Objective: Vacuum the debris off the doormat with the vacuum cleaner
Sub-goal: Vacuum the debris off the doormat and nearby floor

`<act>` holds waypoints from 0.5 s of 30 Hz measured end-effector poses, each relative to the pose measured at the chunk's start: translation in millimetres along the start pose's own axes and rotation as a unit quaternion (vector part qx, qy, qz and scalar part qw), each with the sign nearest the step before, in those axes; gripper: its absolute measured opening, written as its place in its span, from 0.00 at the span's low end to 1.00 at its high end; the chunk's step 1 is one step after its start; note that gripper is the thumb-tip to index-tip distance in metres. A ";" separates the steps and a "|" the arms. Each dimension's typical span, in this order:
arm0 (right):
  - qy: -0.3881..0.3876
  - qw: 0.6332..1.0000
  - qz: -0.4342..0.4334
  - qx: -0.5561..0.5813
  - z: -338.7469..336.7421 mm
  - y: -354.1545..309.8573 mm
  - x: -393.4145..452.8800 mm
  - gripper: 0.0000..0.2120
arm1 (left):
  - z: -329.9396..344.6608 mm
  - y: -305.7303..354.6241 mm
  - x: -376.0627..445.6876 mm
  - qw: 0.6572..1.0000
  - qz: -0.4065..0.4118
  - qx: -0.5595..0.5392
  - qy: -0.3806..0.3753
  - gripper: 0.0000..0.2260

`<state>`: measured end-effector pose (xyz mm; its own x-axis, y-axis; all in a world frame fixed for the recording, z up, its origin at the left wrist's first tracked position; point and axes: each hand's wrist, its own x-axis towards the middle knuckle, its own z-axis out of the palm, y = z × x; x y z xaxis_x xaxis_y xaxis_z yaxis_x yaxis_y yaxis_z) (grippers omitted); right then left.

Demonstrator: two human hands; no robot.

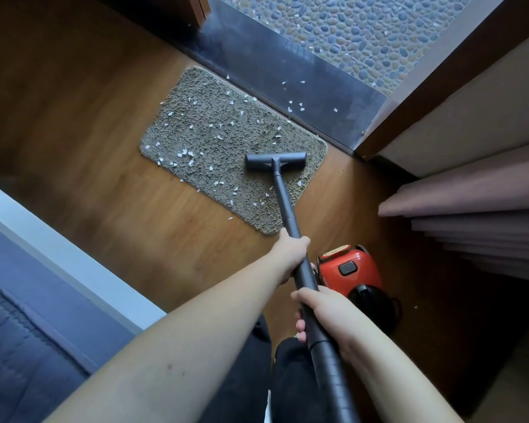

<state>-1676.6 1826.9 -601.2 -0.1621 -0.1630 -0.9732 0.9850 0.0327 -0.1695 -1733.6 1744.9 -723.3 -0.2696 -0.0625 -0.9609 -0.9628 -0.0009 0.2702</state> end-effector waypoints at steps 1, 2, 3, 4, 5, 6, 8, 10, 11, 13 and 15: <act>0.003 1.000 -0.003 -0.009 -1.6 4.0 -4.4 0.03 | 2.3 -6.5 -1.2 1.000 0.001 0.003 0.002 0.33; 0.004 1.000 -0.005 -0.021 -4.6 9.8 -7.0 0.02 | 4.7 -12.0 -5.4 1.000 0.002 0.000 0.004 0.34; 0.009 0.999 -0.006 -0.034 -6.0 15.0 -10.1 0.02 | 6.3 -17.3 -9.3 1.000 0.004 -0.008 0.005 0.33; 0.010 0.999 -0.003 -0.046 -7.5 19.5 -12.8 0.02 | 6.4 -20.8 -14.6 1.000 0.004 -0.014 0.003 0.32; 0.011 0.999 -0.002 -0.051 -8.2 20.8 -17.2 0.02 | 6.8 -25.1 -16.0 1.000 0.003 -0.016 0.000 0.31; 0.012 0.998 0.001 -0.054 -10.3 25.6 -17.7 0.03 | 7.5 -29.7 -15.5 1.000 0.000 -0.017 -0.003 0.30; 0.003 0.998 -0.010 -0.061 -11.2 22.6 -20.1 0.06 | 7.7 -33.2 -14.2 1.000 -0.001 -0.008 -0.002 0.29; 0.016 0.996 -0.040 -0.079 -11.6 13.5 -20.8 0.05 | 7.7 -26.6 -11.9 1.000 0.008 -0.003 -0.001 0.28; 0.020 0.995 -0.052 -0.080 -11.4 7.4 -20.5 0.04 | 8.1 -22.3 -8.9 1.000 0.016 -0.001 0.005 0.28; 0.009 0.997 -0.039 -0.064 -9.8 1.8 -15.3 0.04 | 9.4 -14.1 1.3 0.999 0.036 0.011 0.022 0.30; 0.007 0.999 -0.031 -0.044 -8.4 -2.4 -7.3 0.03 | 8.2 -3.6 11.2 0.998 0.047 0.025 0.024 0.31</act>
<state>-1678.3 1836.2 -595.0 -0.2239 -0.1546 -0.9623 0.9641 0.1097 -0.2420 -1733.3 1752.4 -735.5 -0.3580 -0.1082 -0.9274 -0.9336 0.0560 0.3539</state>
